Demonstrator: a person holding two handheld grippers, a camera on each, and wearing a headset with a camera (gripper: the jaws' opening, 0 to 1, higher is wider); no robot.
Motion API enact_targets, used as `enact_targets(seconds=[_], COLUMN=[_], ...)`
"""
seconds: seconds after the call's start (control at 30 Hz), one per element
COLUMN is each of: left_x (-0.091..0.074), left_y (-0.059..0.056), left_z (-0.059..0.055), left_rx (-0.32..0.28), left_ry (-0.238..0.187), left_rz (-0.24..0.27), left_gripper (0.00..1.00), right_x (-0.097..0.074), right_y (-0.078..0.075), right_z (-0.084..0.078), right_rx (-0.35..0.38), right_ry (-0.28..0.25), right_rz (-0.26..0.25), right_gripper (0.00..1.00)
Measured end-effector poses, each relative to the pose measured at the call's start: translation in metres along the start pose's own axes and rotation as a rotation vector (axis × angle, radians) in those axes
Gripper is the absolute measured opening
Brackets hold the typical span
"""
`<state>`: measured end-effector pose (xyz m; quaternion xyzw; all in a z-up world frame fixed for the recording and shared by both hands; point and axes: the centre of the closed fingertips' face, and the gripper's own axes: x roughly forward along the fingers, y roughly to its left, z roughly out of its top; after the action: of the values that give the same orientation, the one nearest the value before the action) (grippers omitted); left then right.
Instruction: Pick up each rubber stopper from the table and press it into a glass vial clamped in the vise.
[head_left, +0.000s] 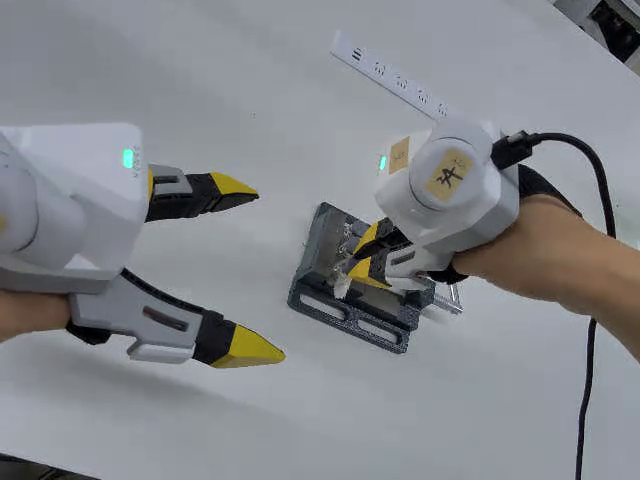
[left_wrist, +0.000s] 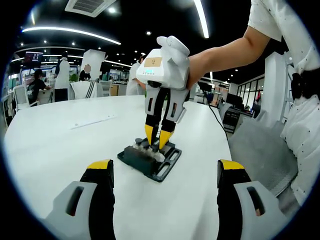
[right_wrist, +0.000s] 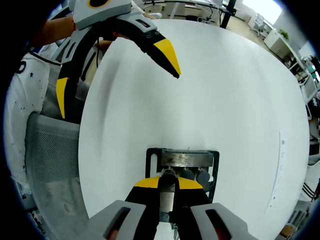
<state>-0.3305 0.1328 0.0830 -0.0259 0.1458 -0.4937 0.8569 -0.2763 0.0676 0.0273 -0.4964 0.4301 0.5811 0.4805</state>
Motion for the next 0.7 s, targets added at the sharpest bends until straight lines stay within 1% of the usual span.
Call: enact_targets(seconds=[0.13,0.37,0.5,0.63,0.7], left_x=[0.0004,-0.0005,-0.0009,-0.0007,-0.0007], left_y=[-0.0001,-0.0003,0.0000,-0.0007,-0.0005], left_z=[0.0007,0.0015,0.0011,0.0002,0.0001], left_rx=[-0.003,-0.006,-0.008,-0.009,-0.011], left_ry=[-0.002,-0.006,-0.006,-0.004,-0.006], left_rz=[-0.002,-0.002,0.000,-0.003,-0.003], left_gripper=[0.85,0.84,0.84,0.84,0.83], right_x=[0.0001,0.0011,0.0010,0.0021,0.0025], right_y=[0.0009,0.0020,0.0019,0.0000,-0.0002], right_z=[0.0003,0.0002,0.0002,-0.0011,-0.0006], right_rx=[-0.021,-0.099,-0.130,-0.115,-0.073], right_ry=[0.011,0.062,0.088,0.091,0.069], right_rz=[0.000,-0.016,-0.024,-0.025,-0.010], right_gripper=[0.05,0.05,0.05,0.05,0.05])
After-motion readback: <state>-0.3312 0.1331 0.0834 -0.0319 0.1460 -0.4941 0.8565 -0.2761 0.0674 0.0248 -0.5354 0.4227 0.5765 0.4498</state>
